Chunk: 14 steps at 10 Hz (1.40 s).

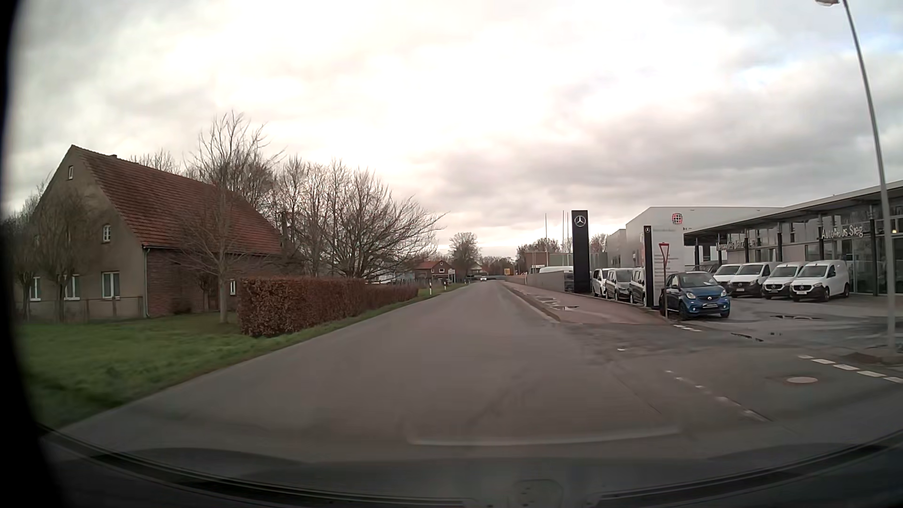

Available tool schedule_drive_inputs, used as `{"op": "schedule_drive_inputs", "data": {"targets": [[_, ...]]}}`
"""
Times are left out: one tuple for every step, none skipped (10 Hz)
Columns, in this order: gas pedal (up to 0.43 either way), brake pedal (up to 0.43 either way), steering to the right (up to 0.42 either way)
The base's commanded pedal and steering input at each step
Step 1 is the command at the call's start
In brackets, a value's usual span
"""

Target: Follow the waypoints while adhering to traffic rules and regulations

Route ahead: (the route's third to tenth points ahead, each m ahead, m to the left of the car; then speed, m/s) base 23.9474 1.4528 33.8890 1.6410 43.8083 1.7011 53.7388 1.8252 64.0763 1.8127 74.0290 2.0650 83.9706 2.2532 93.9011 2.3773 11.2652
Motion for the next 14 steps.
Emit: {"op": "schedule_drive_inputs", "data": {"targets": [[0.150, 0.000, 0.002], [0.157, 0.000, 0.002], [0.157, 0.000, 0.003], [0.157, 0.000, 0.003], [0.157, 0.000, 0.002], [0.157, 0.000, 0.002], [0.157, 0.000, 0.002], [0.157, 0.000, 0.002], [0.157, 0.000, 0.003], [0.157, 0.000, 0.003], [0.157, 0.000, 0.002], [0.157, 0.000, 0.003], [0.157, 0.000, 0.002], [0.157, 0.000, 0.003]]}}
